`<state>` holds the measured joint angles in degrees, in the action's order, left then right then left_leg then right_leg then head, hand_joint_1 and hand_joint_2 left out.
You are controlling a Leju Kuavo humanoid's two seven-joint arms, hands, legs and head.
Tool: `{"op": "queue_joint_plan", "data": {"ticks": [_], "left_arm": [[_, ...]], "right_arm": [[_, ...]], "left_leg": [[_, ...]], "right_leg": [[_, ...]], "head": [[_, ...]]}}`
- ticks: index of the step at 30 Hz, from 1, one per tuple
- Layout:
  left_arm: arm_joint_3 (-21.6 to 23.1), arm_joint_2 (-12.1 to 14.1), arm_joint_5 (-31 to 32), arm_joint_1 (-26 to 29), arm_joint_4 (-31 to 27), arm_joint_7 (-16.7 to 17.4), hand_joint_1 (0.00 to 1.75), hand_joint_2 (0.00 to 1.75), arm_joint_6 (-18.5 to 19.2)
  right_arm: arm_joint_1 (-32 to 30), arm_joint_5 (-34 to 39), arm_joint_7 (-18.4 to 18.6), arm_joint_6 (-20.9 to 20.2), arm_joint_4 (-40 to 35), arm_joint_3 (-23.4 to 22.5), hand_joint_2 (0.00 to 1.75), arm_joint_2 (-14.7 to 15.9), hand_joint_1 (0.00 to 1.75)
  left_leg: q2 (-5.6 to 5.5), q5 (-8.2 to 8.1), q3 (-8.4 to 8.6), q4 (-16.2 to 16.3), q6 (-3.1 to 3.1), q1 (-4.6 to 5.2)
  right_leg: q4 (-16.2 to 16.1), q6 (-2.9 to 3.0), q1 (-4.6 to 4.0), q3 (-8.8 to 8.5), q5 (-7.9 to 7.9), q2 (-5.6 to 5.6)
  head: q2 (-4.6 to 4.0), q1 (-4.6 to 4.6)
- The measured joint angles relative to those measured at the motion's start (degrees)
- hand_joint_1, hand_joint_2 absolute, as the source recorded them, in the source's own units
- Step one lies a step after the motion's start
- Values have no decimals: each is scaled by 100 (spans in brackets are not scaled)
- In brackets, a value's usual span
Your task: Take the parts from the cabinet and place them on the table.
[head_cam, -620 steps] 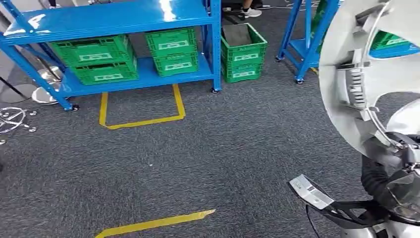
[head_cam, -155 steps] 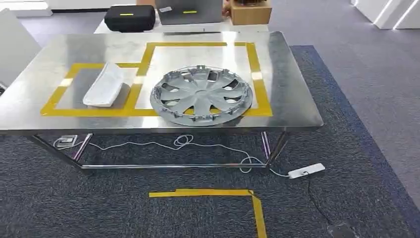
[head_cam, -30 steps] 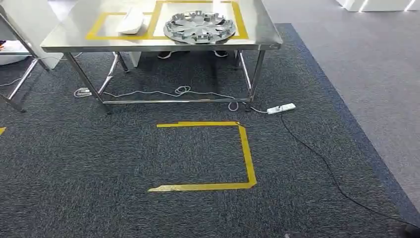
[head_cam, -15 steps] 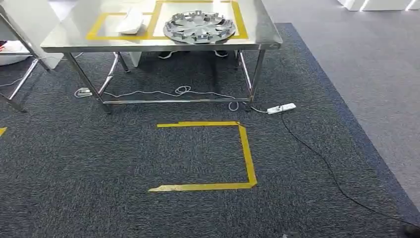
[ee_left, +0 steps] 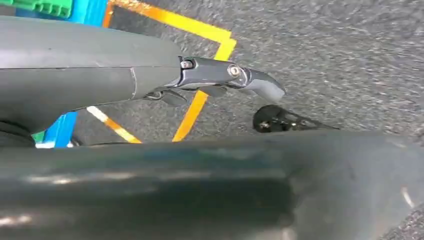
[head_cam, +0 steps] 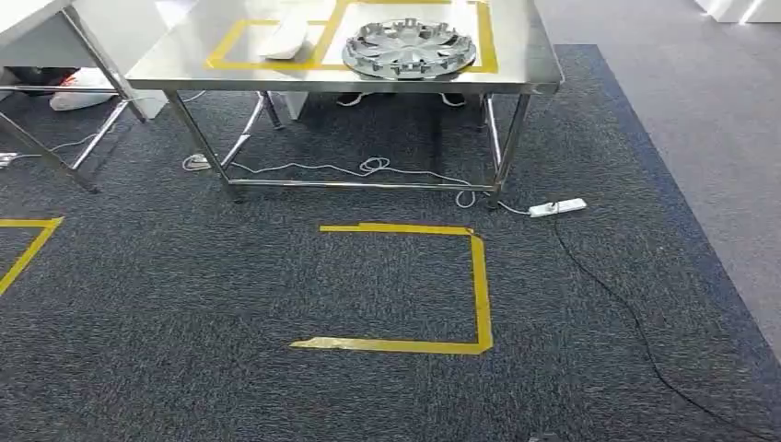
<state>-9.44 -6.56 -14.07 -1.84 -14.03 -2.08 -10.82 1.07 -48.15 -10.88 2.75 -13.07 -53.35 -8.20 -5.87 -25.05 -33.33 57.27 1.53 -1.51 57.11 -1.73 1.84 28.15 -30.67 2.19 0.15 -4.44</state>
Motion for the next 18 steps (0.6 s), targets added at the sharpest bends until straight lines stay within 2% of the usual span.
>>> {"op": "queue_joint_plan", "data": {"ticks": [1,2,3,4,5,6,7,8,9,10,11,12,15,16,17,18], "left_arm": [[-28,2,-11,3,9,9,0,0,0],[-40,4,-31,3,11,9,0,0,-2],[-46,4,-33,-3,13,11,0,0,-4],[-51,4,-37,-15,13,11,0,0,-13],[-53,0,-42,-15,13,11,0,0,-18],[-53,-2,-42,-10,13,11,0,0,-20],[-53,0,-44,1,16,11,0,0,-20],[-53,2,-44,10,16,11,0,0,-22],[-55,2,-44,12,16,11,0,0,-22],[-55,9,-44,8,18,11,0,0,-22],[-55,15,-44,-4,16,11,0,0,-24],[-55,16,-44,-30,18,11,0,0,-26],[-57,15,-46,-4,20,11,0,0,-44],[-57,11,-48,11,22,11,0,0,-48],[-59,15,-48,13,24,11,0,0,-52],[-62,15,-50,-9,24,11,0,0,-72]], "right_arm": [[18,-7,-2,-2,0,2,0,2,0],[28,-7,-4,-2,0,2,0,2,0],[24,-7,-7,-2,2,2,0,2,0],[8,-7,-4,-4,4,2,0,2,0],[-4,-7,-2,-4,7,2,0,2,0],[-5,-7,0,-4,7,2,0,2,0],[-4,-7,-2,-4,9,2,0,2,0],[4,-7,-2,-4,9,2,0,2,0],[13,-7,-2,-4,9,2,0,2,0],[23,-7,-2,-4,9,2,0,2,0],[25,-9,-2,-4,9,2,0,0,0],[29,-9,-7,-4,11,2,0,0,0],[67,-7,-4,-4,11,2,0,0,0],[73,-7,-4,-2,11,2,0,2,0],[77,-7,-9,4,11,2,0,2,0],[75,-5,-7,20,11,2,0,2,0]], "left_leg": [[59,-37,-20,55,13,-13],[302,-226,-122,270,11,17],[432,-511,-323,723,18,25],[492,-762,-546,1236,20,29],[519,-936,-735,1684,14,30],[528,-976,-810,1898,2,33],[537,-890,-757,1836,-19,39],[551,-693,-582,1531,-58,51],[594,-460,-327,1054,-111,76],[749,-240,-30,498,-191,125],[1030,-258,145,148,-269,206],[1041,-272,151,74,-276,219],[844,-247,90,60,-314,232],[782,-187,137,-11,-353,164],[741,-173,135,-27,-374,164],[676,-158,112,-27,-403,163]], "right_leg": [[-15,64,12,48,38,-84],[-15,97,-8,16,57,-127],[-14,124,-30,38,62,-204],[-10,132,-56,55,66,-293],[-9,140,-78,72,67,-384],[-8,147,-98,80,64,-458],[-8,151,-115,80,62,-526],[-8,153,-132,76,60,-590],[-8,157,-145,63,55,-653],[-9,155,-155,47,48,-709],[-10,145,-175,46,36,-767],[14,116,-209,62,9,-829],[-33,59,-199,15,12,-1025],[-3,7,-181,49,-39,-910],[137,-23,-171,102,-153,-561],[508,-32,-159,262,-381,-339]], "head": [[0,0],[0,33],[0,61],[0,63],[0,61],[0,59],[0,61],[0,61],[0,63],[0,59],[0,59],[0,61],[0,55],[0,57],[0,24],[0,15]]}}
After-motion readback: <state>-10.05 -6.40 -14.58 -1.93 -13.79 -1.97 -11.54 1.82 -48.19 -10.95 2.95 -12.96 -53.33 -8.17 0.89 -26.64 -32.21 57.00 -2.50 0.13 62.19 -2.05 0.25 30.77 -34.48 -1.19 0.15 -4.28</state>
